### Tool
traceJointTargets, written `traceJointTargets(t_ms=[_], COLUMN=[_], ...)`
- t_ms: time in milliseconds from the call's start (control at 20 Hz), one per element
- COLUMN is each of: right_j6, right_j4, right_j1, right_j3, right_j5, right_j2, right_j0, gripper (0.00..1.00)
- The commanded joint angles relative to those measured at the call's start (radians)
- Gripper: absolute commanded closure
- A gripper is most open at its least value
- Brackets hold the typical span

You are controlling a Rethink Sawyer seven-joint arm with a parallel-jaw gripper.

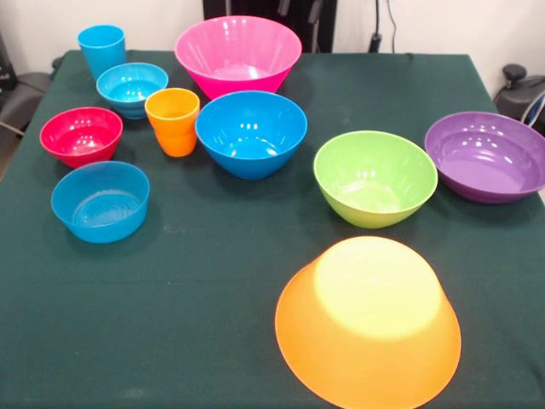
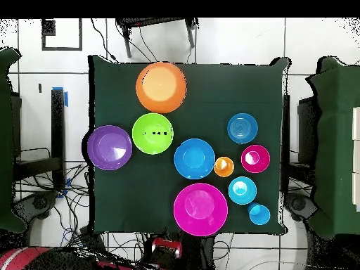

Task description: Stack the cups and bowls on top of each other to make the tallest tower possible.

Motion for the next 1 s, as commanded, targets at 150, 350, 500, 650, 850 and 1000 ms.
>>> traceJointTargets(t_ms=[150, 350, 500, 650, 850, 1000], right_j6=[0.113, 0.106, 0.106, 0.109, 0.105, 0.099], right_j4=[0.008, -0.010, -0.011, 0.009, 0.018, 0.010], right_j1=[0.082, 0.101, 0.125, 0.147, 0.174, 0.187], right_j3=[-0.161, -0.188, -0.207, -0.220, -0.245, -0.263], right_j5=[0.024, 0.020, 0.006, -0.013, -0.021, -0.021], right_j2=[0.105, 0.101, 0.101, 0.108, 0.113, 0.113], right_j0=[-0.016, -0.033, -0.037, -0.026, -0.020, -0.024], gripper=[0.00, 0.00, 0.00, 0.00, 0.00, 0.00])
